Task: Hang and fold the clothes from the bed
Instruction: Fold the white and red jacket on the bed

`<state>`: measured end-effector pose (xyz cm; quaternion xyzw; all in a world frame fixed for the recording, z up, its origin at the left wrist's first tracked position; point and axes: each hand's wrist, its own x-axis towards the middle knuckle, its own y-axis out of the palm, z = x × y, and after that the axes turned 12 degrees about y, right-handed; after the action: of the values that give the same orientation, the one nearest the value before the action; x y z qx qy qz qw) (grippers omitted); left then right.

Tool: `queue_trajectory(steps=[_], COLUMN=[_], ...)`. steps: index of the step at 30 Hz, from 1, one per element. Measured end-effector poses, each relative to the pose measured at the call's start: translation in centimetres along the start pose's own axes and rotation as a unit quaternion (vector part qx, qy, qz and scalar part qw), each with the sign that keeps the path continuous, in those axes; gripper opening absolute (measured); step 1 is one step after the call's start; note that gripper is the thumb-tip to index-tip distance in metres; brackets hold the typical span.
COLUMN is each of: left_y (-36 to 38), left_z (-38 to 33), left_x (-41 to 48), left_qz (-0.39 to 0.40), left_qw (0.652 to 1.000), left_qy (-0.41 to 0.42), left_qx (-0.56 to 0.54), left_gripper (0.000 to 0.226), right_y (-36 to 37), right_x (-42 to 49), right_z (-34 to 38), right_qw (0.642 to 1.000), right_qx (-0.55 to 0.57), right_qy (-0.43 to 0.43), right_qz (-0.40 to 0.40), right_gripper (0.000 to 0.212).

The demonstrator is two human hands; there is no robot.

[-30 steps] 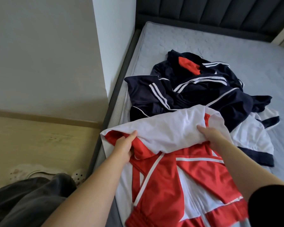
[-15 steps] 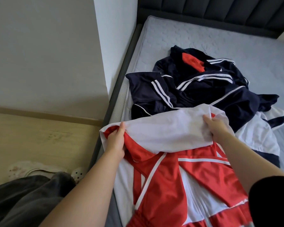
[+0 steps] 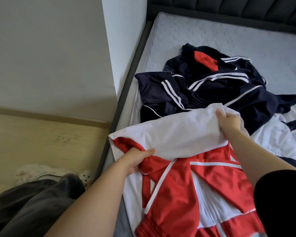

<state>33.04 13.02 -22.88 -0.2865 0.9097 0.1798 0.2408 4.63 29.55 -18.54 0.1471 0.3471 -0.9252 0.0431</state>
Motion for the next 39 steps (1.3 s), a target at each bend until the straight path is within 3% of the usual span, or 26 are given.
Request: queue_trajectory(steps=[5,9,13,15,18,19,21,23,25,27,29,30,32,34,36,39], left_y=[0.0,-0.3,-0.6,-0.7,-0.9,-0.9,-0.6,-0.1,0.7,1.7,2.7,3.2,3.3,2.2,1.0,0.1], left_z=[-0.8,-0.8,-0.7,-0.8,-1.1,-1.5,-2.5,-3.6,-4.7,-5.0,-4.1,-3.3,-1.4,0.7,2.1,2.6], left_x=[-0.5,-1.3,-1.9,-2.0,-2.0,-2.3,-3.0,-3.0,-2.5,-1.6,-0.1,0.7,1.9,2.9,3.6,4.2], left_qz=[-0.045,0.017,0.081,0.054,0.018,0.026,0.035,-0.03,-0.124,-0.164,-0.1,-0.061,-0.026,-0.019,-0.02,-0.049], left_qw=[0.99,0.957,0.966,0.969,0.955,0.938,0.867,0.781,0.723,0.671,0.624,0.613,0.623,0.657,0.676,0.68], left_qy=[-0.012,-0.05,-0.092,-0.06,-0.024,-0.024,-0.027,0.024,0.136,0.299,0.416,0.42,0.359,0.289,0.258,0.264], left_qx=[0.131,0.286,0.23,0.232,0.294,0.345,0.496,0.624,0.666,0.659,0.654,0.666,0.695,0.696,0.69,0.682], left_gripper=[0.062,0.053,0.024,0.011,0.014,0.018,0.033,0.039,0.031,0.027,0.032,0.043,0.061,0.067,0.069,0.069], right_y=[-0.4,-0.3,0.2,0.1,-0.6,-0.6,-0.2,0.4,1.3,2.7,4.3,5.2,6.4,6.7,6.4,4.7], right_x=[0.1,-0.2,-0.8,-0.7,-0.3,-0.3,-0.9,-2.1,-4.1,-6.5,-8.5,-9.1,-8.9,-7.2,-4.7,-1.2], right_z=[-0.8,-4.4,-6.4,-6.5,-6.3,-6.1,-5.3,-4.3,-3.4,-2.8,-2.8,-2.9,-3.4,-4.0,-4.8,-5.8], right_qw=[1.0,0.998,0.996,0.995,0.998,0.997,0.992,0.981,0.956,0.922,0.874,0.845,0.798,0.779,0.799,0.86], right_qx=[0.01,0.005,-0.067,-0.082,-0.069,-0.076,-0.108,-0.118,-0.118,-0.152,-0.221,-0.262,-0.338,-0.41,-0.445,-0.435], right_qy=[0.018,0.058,0.031,0.017,0.01,0.007,-0.015,-0.09,-0.217,-0.341,-0.431,-0.467,-0.497,-0.47,-0.4,-0.266], right_qz=[-0.014,-0.008,0.04,0.045,-0.004,-0.015,-0.06,-0.126,-0.155,-0.106,-0.028,0.004,0.043,0.053,0.05,0.018], right_gripper=[0.052,0.064,0.054,0.048,0.049,0.048,0.044,0.041,0.039,0.04,0.046,0.049,0.056,0.059,0.061,0.061])
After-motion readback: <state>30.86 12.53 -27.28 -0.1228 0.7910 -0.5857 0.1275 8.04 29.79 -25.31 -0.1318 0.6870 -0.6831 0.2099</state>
